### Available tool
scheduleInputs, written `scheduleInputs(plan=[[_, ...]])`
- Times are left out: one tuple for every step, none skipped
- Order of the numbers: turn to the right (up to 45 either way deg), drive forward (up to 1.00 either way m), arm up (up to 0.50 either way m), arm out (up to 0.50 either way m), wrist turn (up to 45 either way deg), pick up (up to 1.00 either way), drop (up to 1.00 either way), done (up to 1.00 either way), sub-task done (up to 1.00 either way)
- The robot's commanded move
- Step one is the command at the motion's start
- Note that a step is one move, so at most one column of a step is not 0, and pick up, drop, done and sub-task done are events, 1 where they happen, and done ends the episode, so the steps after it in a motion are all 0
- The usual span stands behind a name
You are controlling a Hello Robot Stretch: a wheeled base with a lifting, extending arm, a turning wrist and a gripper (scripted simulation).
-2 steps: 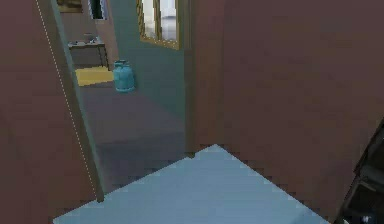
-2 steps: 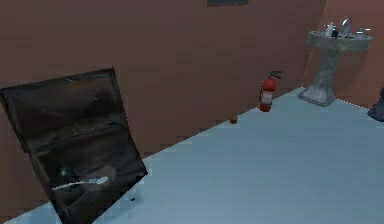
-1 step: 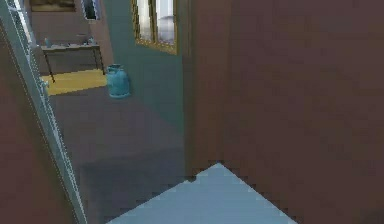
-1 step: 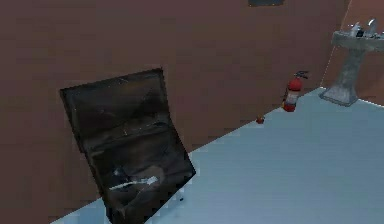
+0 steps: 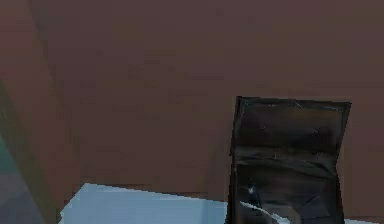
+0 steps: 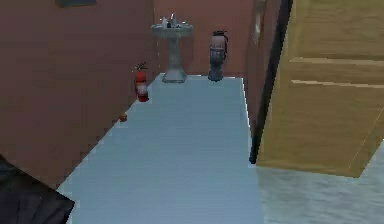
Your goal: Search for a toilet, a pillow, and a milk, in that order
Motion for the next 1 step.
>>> scheduleInputs(plan=[[30.0,0.00,0.00,0.00,0.0,0.00,0.00,0.00,0.00]])
